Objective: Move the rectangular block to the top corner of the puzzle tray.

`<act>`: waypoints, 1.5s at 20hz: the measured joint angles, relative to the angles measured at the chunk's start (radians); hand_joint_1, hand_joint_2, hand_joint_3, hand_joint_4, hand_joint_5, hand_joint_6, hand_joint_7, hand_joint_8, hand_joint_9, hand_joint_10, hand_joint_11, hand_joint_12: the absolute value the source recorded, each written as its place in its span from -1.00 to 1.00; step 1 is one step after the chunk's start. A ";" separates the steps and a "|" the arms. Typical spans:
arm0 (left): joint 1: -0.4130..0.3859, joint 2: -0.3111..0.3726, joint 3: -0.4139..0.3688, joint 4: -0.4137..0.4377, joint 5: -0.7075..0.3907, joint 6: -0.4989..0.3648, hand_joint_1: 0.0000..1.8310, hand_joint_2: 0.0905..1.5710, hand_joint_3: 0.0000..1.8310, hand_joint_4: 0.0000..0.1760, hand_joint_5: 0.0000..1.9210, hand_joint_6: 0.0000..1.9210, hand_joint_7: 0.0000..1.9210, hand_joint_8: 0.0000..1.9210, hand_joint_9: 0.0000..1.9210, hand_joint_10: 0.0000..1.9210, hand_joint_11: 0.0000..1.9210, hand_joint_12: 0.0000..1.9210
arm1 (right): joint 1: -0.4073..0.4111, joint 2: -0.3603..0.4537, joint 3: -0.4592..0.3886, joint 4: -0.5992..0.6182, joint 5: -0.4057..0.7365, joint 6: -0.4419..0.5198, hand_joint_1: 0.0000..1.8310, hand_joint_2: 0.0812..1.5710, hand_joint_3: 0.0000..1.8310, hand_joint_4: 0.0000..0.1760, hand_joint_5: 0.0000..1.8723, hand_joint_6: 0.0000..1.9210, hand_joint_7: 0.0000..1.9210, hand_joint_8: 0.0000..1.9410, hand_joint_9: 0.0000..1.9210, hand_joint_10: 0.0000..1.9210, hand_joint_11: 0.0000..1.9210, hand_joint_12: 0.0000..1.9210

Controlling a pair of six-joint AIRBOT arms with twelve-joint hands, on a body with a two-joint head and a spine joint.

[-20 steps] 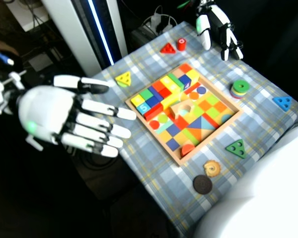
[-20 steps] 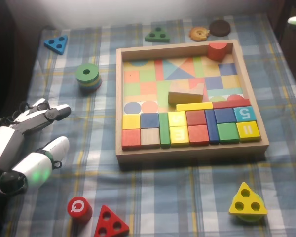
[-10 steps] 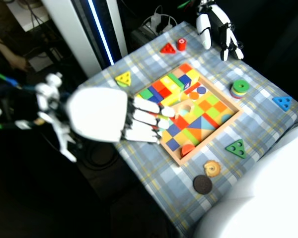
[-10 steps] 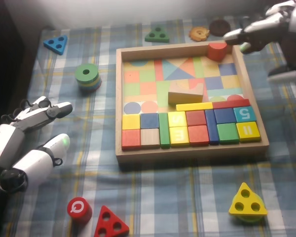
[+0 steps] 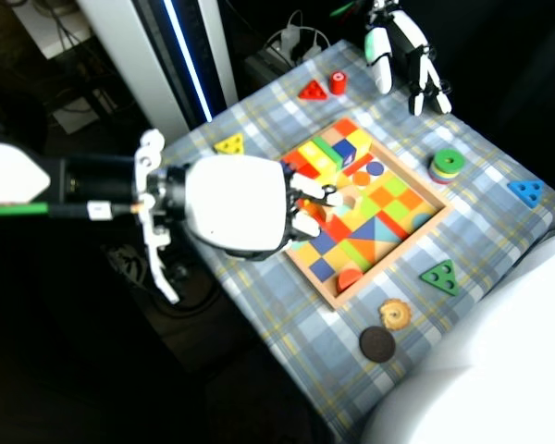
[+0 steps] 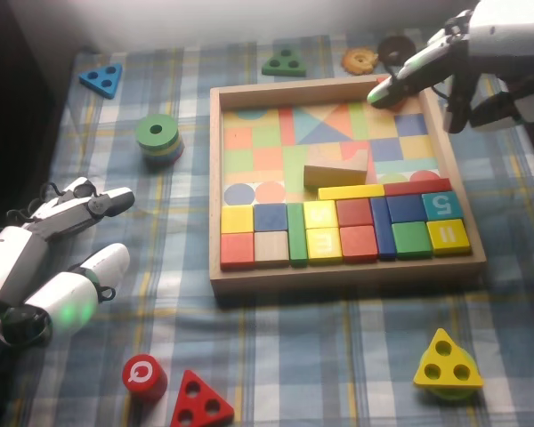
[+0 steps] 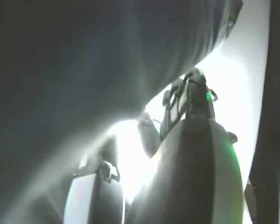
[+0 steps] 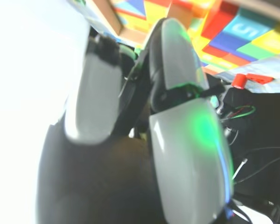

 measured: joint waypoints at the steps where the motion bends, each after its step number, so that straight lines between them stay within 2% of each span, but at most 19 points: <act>1: 0.000 0.000 0.001 0.000 0.002 0.000 -0.21 0.74 -1.00 -0.23 -0.41 -1.00 -0.84 -1.00 -0.88 -0.99 -1.00 -1.00 | 0.002 -0.005 0.000 -0.015 0.001 0.010 0.89 0.39 -0.99 -1.00 -0.42 -0.99 0.60 1.00 0.75 1.00 0.79 1.00; 2: 0.000 0.001 0.002 -0.001 0.002 0.000 -0.21 0.73 -1.00 -0.10 -0.41 -1.00 -0.84 -1.00 -0.89 -1.00 -1.00 -1.00 | 0.006 -0.018 0.000 -0.047 0.006 0.033 0.83 0.42 -0.98 -1.00 -0.43 -1.00 0.56 1.00 0.72 1.00 0.76 1.00; 3: 0.000 0.002 0.002 0.000 0.002 0.000 -0.23 0.74 -1.00 -0.07 -0.41 -1.00 -0.84 -1.00 -0.88 -0.99 -1.00 -1.00 | 0.006 -0.029 0.000 -0.070 0.014 0.054 0.75 0.44 -0.98 -1.00 -0.44 -1.00 0.54 1.00 0.70 1.00 0.73 1.00; 5: -0.003 0.002 0.002 0.002 0.003 0.000 -0.23 0.74 -1.00 -0.04 -0.42 -1.00 -0.84 -1.00 -0.88 -1.00 -1.00 -1.00 | 0.006 -0.039 0.005 -0.114 0.022 0.096 0.74 0.44 -0.98 -1.00 -0.44 -1.00 0.55 1.00 0.70 1.00 0.73 1.00; 7: -0.003 0.005 0.002 0.003 0.004 0.000 -0.21 0.74 -1.00 -0.39 -0.41 -1.00 -0.84 -1.00 -0.88 -1.00 -1.00 -1.00 | 0.007 -0.052 0.014 -0.154 0.024 0.106 0.70 0.51 -0.96 -1.00 -0.57 -1.00 0.41 1.00 0.58 1.00 0.64 1.00; 10: -0.003 0.012 0.002 0.003 0.002 0.000 -0.21 0.74 -1.00 -0.47 -0.41 -1.00 -0.84 -1.00 -0.88 -1.00 -1.00 -1.00 | 0.008 -0.080 0.025 -0.162 0.028 0.107 0.72 0.51 -0.97 -1.00 -0.58 -1.00 0.40 1.00 0.57 1.00 0.64 1.00; 11: -0.003 0.014 0.002 0.002 0.000 0.000 -0.21 0.74 -1.00 -0.57 -0.41 -1.00 -0.84 -1.00 -0.89 -1.00 -1.00 -1.00 | 0.008 -0.089 0.029 -0.162 0.028 0.107 0.75 0.51 -0.97 -1.00 -0.56 -0.99 0.43 1.00 0.59 1.00 0.66 1.00; 13: -0.003 0.017 0.002 -0.002 -0.002 0.000 -0.20 0.73 -1.00 -0.48 -0.40 -1.00 -0.83 -1.00 -0.90 -1.00 -1.00 -1.00 | 0.008 -0.104 0.042 -0.166 0.032 0.108 0.69 0.53 -0.97 -1.00 -0.56 -1.00 0.38 1.00 0.53 1.00 0.60 1.00; 14: -0.003 0.017 0.002 -0.001 -0.002 0.000 -0.22 0.73 -1.00 -0.35 -0.40 -1.00 -0.83 -1.00 -0.90 -1.00 -1.00 -1.00 | 0.008 -0.104 0.044 -0.169 0.031 0.108 0.70 0.52 -0.98 -1.00 -0.55 -0.99 0.37 1.00 0.53 1.00 0.60 1.00; 17: -0.003 0.017 0.002 0.000 0.000 0.000 -0.23 0.74 -1.00 -0.49 -0.39 -1.00 -0.83 -1.00 -0.90 -1.00 -1.00 -1.00 | 0.008 -0.106 0.050 -0.198 0.021 0.108 0.68 0.50 -0.99 -1.00 -0.51 -0.99 0.40 1.00 0.54 1.00 0.62 1.00; 19: -0.003 0.017 0.002 0.000 0.002 0.000 -0.20 0.73 -1.00 -0.48 -0.40 -1.00 -0.84 -1.00 -0.91 -1.00 -1.00 -1.00 | 0.008 -0.106 0.050 -0.219 0.021 0.108 0.68 0.49 -0.99 -1.00 -0.48 -0.99 0.40 1.00 0.54 1.00 0.61 1.00; 20: -0.003 0.017 0.002 0.000 0.002 0.000 -0.18 0.73 -1.00 -0.41 -0.40 -1.00 -0.84 -1.00 -0.91 -1.00 -1.00 -1.00 | 0.008 -0.106 0.050 -0.221 0.020 0.108 0.67 0.50 -0.99 -1.00 -0.47 -0.99 0.39 1.00 0.54 1.00 0.61 1.00; 22: -0.003 0.018 -0.001 0.000 0.003 0.000 -0.17 0.72 -1.00 -0.52 -0.38 -1.00 -0.83 -1.00 -0.90 -1.00 -1.00 -1.00 | 0.008 -0.107 0.050 -0.230 0.017 0.108 0.69 0.49 -1.00 -1.00 -0.44 -0.99 0.38 1.00 0.56 1.00 0.65 1.00; 24: -0.003 0.025 -0.008 0.008 0.006 0.000 -0.17 0.72 -1.00 -0.37 -0.38 -0.99 -0.82 -0.99 -0.90 -0.99 -1.00 -1.00 | 0.008 -0.108 0.050 -0.240 0.011 0.108 0.69 0.50 -0.99 -1.00 -0.43 -0.99 0.39 1.00 0.58 1.00 0.67 1.00; 27: -0.003 0.034 -0.009 0.015 0.018 0.002 -0.16 0.72 -1.00 -0.45 -0.39 -1.00 -0.84 -1.00 -0.90 -1.00 -1.00 -1.00 | 0.008 -0.108 0.050 -0.251 0.004 0.108 0.69 0.50 -0.99 -0.89 -0.45 -1.00 0.38 1.00 0.58 1.00 0.66 1.00; 28: -0.003 0.039 -0.009 0.014 0.019 0.015 -0.15 0.72 -1.00 -0.47 -0.39 -1.00 -0.84 -1.00 -0.92 -1.00 -1.00 -1.00 | 0.008 -0.108 0.050 -0.256 0.002 0.108 0.65 0.51 -0.99 -1.00 -0.45 -1.00 0.42 1.00 0.61 1.00 0.67 1.00; 29: -0.003 0.042 -0.009 0.013 0.020 0.019 -0.15 0.72 -1.00 -0.47 -0.39 -1.00 -0.84 -1.00 -0.92 -1.00 -1.00 -1.00 | 0.008 -0.108 0.050 -0.261 0.001 0.108 0.65 0.51 -0.99 -1.00 -0.45 -1.00 0.42 1.00 0.61 1.00 0.67 1.00; 30: -0.004 0.043 -0.009 0.014 0.019 0.019 -0.18 0.73 -1.00 -0.37 -0.40 -1.00 -0.84 -1.00 -0.92 -1.00 -1.00 -1.00 | 0.008 -0.108 0.050 -0.262 -0.002 0.108 0.66 0.52 -0.99 -1.00 -0.45 -1.00 0.44 1.00 0.63 1.00 0.68 1.00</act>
